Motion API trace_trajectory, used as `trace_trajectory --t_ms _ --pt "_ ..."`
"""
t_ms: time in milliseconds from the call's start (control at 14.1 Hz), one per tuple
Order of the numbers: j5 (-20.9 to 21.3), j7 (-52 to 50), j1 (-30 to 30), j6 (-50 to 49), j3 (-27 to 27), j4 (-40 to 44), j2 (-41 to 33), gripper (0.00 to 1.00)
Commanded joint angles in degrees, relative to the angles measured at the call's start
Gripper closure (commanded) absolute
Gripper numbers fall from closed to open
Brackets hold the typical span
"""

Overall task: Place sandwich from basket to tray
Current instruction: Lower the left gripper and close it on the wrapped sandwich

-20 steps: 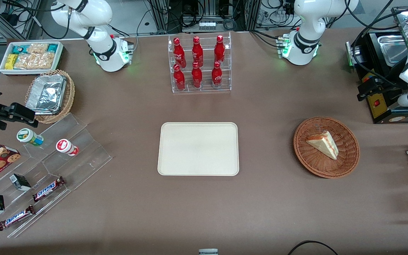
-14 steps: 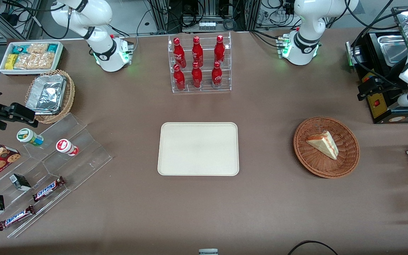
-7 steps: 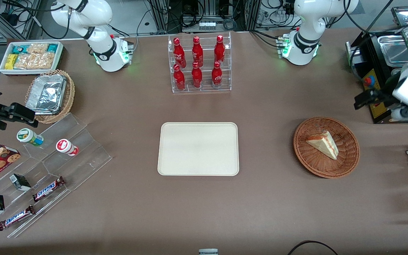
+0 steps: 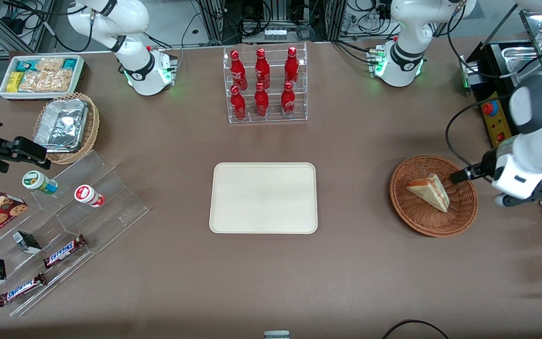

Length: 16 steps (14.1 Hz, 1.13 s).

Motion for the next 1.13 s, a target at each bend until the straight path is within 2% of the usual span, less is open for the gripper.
trace_trajectory --t_ms 0,142,354,566,850,1062 --pt "0.8 -5.2 0.1 6.7 -0.2 -5.8 -0.1 0.00" --pt "-0.3 -8.3 0.2 9.7 -0.2 -7.5 2.1 0.00" --pt "-0.2 -19.4 -0.8 14.0 -0.2 -8.0 6.6 0.00" --pt "0.8 -21.0 -0.6 20.5 -0.2 -14.0 7.4 0.00" --pt "1.2 -21.0 -0.7 21.4 -0.2 -15.2 7.7 0.01" --pt "1.1 -21.3 -0.5 22.8 -0.1 -16.1 8.4 0.24"
